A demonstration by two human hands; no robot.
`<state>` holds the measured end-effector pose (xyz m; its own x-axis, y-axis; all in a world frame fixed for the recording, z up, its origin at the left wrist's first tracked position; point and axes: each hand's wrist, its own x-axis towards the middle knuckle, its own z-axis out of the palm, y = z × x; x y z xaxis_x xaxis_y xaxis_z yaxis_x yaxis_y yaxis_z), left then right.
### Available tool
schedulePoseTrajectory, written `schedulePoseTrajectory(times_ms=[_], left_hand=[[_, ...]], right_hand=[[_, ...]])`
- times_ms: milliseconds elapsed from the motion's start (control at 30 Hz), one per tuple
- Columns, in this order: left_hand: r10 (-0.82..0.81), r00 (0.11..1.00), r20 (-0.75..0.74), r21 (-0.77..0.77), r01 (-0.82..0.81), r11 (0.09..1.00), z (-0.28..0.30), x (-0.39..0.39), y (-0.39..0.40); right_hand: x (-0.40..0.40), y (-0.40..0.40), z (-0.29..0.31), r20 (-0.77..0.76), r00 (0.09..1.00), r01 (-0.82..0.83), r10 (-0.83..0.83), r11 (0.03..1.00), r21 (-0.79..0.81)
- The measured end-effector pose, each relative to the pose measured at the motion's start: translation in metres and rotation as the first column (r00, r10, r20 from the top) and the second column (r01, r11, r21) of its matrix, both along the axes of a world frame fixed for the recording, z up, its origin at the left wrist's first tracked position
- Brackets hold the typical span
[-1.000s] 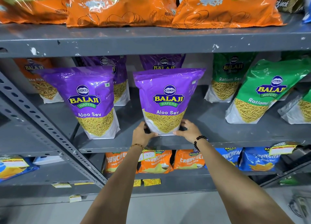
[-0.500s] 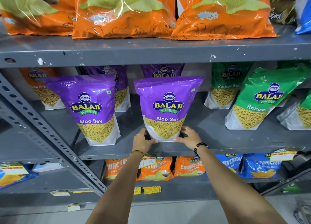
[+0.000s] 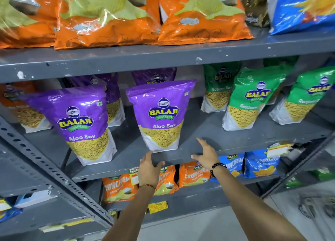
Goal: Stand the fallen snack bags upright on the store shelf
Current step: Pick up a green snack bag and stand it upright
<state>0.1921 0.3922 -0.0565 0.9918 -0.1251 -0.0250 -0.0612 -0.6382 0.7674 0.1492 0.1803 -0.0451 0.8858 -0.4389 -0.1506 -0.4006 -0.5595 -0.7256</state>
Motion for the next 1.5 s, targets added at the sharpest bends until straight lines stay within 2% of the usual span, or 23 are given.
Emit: schedulePoseTrajectory(times_ms=[133,233,333,433,567,767,933,1067,1267,1500], left_hand=[[-0.134,0.991,-0.011,-0.008,0.134,0.991,0.001,-0.019,-0.042],[-0.240,0.970,-0.035,-0.013,0.239,0.971,0.006,-0.025,-0.089],[-0.280,0.959,-0.048,-0.019,0.279,0.960,0.007,-0.024,-0.140],[-0.289,0.955,-0.067,-0.028,0.288,0.957,0.006,-0.019,-0.194],[-0.253,0.963,-0.096,-0.026,0.252,0.967,0.008,-0.005,-0.261],[-0.165,0.980,-0.109,-0.057,0.160,0.986,0.011,0.011,-0.313],[-0.145,0.982,-0.120,0.012,0.148,0.989,0.017,0.013,-0.325],[-0.112,0.986,-0.121,-0.091,0.101,0.991,0.023,0.011,-0.315],[-0.074,0.991,-0.110,-0.113,0.062,0.992,0.025,0.004,-0.292],[-0.083,0.989,-0.123,-0.099,0.071,0.993,0.027,-0.003,-0.282]], right_hand=[[-0.030,-0.037,0.003,0.124,0.956,0.255,-0.267,0.961,0.105],[-0.046,-0.079,0.005,0.130,0.891,0.396,-0.434,0.885,0.245],[-0.054,-0.128,0.005,0.107,0.859,0.450,-0.501,0.837,0.311],[-0.053,-0.180,0.004,0.087,0.876,0.422,-0.474,0.841,0.338],[-0.039,-0.242,0.008,0.081,0.931,0.310,-0.357,0.885,0.346],[-0.012,-0.285,0.012,0.086,0.985,0.109,-0.149,0.927,0.359],[-0.003,-0.294,0.007,0.079,0.995,0.025,-0.056,0.938,0.345],[0.002,-0.286,0.006,0.095,0.995,-0.010,-0.018,0.956,0.295],[0.003,-0.266,0.005,0.193,0.981,-0.057,0.010,0.970,0.237],[-0.007,-0.259,0.006,0.188,0.982,-0.048,0.005,0.972,0.230]])
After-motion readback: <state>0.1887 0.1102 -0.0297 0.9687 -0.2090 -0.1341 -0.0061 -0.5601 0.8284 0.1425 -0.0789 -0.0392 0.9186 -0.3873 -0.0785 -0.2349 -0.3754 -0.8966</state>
